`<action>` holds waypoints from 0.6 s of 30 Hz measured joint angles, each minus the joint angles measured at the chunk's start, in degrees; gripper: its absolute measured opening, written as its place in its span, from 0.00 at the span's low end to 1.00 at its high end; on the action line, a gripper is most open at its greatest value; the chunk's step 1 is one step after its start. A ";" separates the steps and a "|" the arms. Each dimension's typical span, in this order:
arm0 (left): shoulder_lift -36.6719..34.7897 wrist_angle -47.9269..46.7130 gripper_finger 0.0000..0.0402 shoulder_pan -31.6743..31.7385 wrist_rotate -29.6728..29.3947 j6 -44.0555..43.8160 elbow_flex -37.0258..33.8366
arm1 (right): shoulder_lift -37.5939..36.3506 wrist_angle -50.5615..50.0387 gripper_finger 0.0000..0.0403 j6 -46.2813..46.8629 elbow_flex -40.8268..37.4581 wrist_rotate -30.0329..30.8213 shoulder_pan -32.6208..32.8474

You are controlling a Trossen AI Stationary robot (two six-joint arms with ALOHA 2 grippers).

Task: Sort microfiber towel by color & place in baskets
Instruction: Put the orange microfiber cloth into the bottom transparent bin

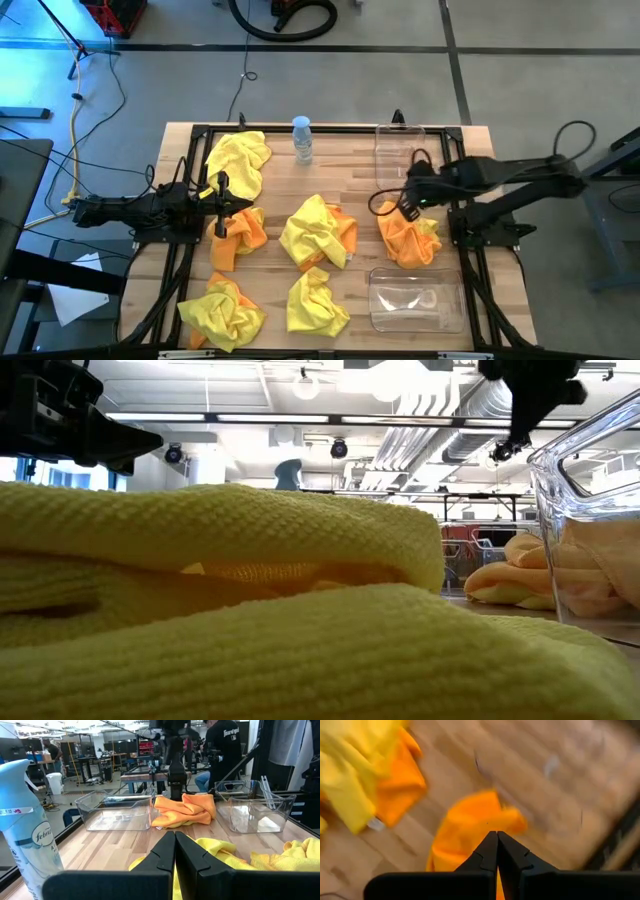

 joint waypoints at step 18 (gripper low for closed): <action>0.00 0.00 0.00 -0.02 0.00 0.00 0.00 | 8.08 2.46 0.31 29.24 -6.82 -9.72 11.33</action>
